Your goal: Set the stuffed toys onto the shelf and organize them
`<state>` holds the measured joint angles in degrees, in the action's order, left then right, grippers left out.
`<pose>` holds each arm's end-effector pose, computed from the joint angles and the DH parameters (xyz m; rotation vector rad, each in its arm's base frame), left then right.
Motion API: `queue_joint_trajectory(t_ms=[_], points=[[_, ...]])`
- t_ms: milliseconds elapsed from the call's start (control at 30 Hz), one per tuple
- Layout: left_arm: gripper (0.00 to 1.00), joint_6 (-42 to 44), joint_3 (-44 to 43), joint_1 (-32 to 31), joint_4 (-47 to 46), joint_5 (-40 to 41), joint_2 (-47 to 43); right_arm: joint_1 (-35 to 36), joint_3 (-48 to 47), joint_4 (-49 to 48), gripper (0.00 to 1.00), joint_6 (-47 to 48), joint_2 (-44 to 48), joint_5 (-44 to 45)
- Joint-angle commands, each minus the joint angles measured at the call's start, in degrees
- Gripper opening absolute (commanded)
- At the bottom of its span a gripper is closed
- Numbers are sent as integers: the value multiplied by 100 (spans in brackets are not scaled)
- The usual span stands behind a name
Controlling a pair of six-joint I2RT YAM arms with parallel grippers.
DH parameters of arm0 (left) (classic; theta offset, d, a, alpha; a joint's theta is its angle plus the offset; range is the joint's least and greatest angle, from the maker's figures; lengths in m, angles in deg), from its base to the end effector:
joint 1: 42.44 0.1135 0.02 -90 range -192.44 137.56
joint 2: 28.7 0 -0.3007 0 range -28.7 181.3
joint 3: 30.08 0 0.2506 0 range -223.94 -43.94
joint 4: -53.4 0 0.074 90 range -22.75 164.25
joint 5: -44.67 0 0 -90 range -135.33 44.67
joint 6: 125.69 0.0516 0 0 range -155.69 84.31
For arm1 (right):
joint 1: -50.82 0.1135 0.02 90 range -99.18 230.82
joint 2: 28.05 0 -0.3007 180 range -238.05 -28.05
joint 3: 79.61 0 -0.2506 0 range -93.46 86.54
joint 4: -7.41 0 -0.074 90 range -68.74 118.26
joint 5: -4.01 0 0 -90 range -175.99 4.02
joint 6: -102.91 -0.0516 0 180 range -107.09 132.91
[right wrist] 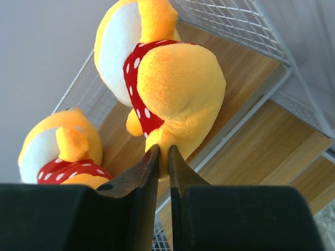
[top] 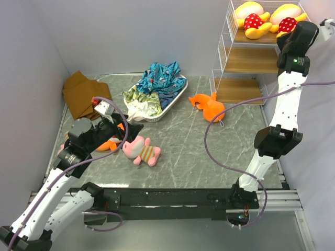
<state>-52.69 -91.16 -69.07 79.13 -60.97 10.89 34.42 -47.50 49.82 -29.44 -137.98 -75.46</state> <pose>0.1232 -0.0773 0.3878 0.3568 1.6667 -0.7990 0.4237 -0.1345 0.5407 0.9290 1.3645 0.1940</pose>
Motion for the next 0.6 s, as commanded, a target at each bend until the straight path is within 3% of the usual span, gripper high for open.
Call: queue_joint_trajectory(t_ms=[0,567], points=[[96,100,-77,-17,-142,-53,-31,-65,-114,-438,16,-186,24,-375],[96,100,-77,-17,-151,-71,-48,-293,369,-869,13,-1064,191,-1209]])
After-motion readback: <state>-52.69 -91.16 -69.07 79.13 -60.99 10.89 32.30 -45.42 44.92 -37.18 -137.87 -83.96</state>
